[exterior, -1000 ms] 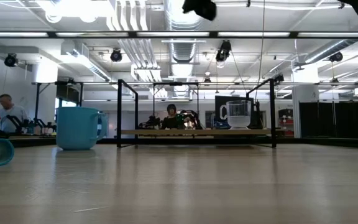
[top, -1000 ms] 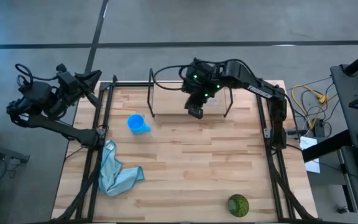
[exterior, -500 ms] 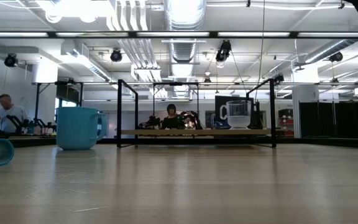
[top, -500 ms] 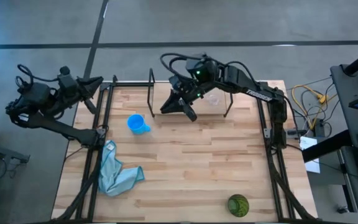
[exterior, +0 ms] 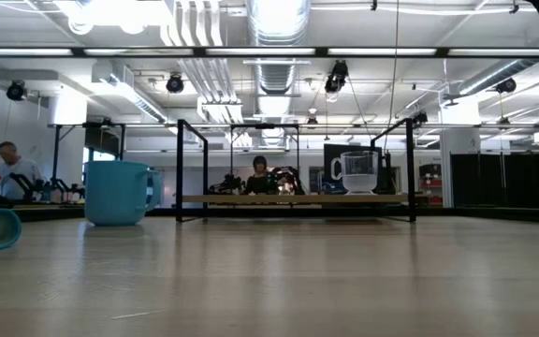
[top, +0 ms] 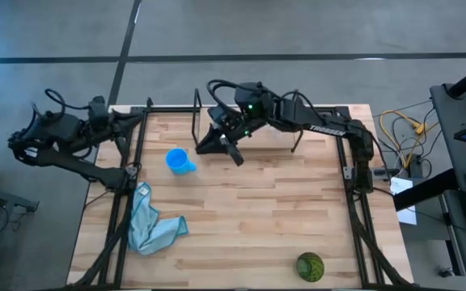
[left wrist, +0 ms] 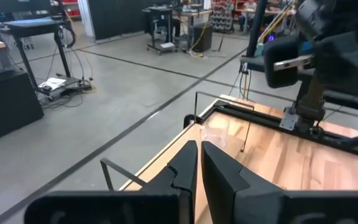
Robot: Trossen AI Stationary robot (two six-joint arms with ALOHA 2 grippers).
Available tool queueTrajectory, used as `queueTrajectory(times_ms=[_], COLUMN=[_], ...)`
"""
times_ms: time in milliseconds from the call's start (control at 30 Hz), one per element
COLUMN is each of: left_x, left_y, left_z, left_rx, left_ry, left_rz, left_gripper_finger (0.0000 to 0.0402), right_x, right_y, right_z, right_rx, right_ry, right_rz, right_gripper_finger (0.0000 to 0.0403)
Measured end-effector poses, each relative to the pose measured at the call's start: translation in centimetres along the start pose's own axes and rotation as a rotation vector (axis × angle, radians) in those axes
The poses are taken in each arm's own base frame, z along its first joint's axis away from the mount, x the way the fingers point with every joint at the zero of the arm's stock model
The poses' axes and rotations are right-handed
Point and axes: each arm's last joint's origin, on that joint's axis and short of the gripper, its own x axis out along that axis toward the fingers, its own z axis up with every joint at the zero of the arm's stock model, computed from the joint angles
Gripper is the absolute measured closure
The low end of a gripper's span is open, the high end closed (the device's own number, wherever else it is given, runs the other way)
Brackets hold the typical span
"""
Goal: Stack small to large cups/mugs on shelf
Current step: Put the blue mug on the shelf
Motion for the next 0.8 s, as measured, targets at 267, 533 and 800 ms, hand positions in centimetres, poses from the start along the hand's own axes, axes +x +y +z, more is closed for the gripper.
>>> queueTrajectory(times_ms=[267,533,800], left_x=[1.1,1.4,0.5], left_y=[-1.0,-1.3,-0.5], left_z=[-0.1,-0.1,0.0], left_rx=[0.030,0.054,0.038], left_ry=[0.032,0.042,0.015], left_rz=[0.006,0.007,0.002], left_gripper_finger=[0.0394,0.0394,0.0394], right_x=[1.6,1.6,-2.7], right_y=[-1.2,-3.1,-1.4], right_z=[-0.5,-4.8,-7.0], right_rx=[-0.127,0.081,0.072], right_ry=[-0.354,-0.282,-0.289], right_rz=[0.089,0.099,-0.085], right_gripper_finger=[0.0351,0.0351,0.0351])
